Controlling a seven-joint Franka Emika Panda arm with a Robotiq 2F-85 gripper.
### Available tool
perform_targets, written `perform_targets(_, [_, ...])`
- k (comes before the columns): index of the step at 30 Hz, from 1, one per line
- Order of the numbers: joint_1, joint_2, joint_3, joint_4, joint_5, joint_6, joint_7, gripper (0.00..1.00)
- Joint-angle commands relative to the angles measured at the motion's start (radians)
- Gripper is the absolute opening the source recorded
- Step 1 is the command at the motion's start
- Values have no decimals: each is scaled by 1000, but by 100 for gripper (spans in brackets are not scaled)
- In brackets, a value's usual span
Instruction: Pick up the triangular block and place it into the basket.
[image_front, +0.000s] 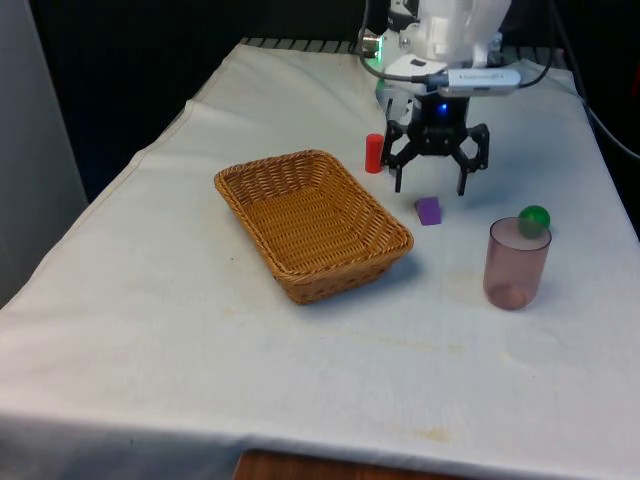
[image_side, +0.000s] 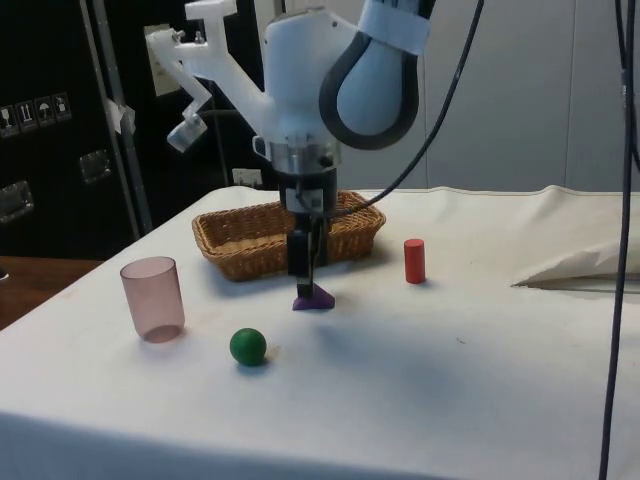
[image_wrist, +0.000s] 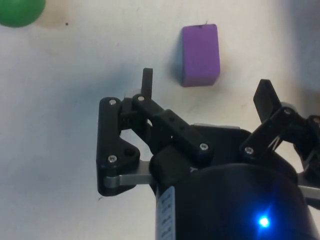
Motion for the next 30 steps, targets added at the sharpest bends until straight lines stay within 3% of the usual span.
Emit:
perform_targets(1, [-11,10,15,1,18,14,-13,100])
perform_targets(7, [-17,46,16,12,17,35,-13,99])
perform_targets(8, [-4,45,0,13,1,26,0,96])
perform_targets(9, [-17,49,16,13,17,36,-13,96])
perform_targets(12, [-18,56,17,17,16,39,-13,78])
perform_targets(13, [-18,59,17,18,16,41,-13,67])
perform_targets(18, [-19,62,17,18,16,43,-13,43])
perform_targets(19, [-6,60,0,19,1,33,0,38])
perform_targets(20, [-19,63,17,19,16,43,-13,38])
perform_targets(21, [-19,63,17,19,16,43,-13,34])
perform_targets(27, [-14,62,10,19,10,39,-8,34])
perform_targets(28, [-6,60,0,19,1,33,0,34])
perform_targets(30, [-12,62,7,19,7,37,-6,34])
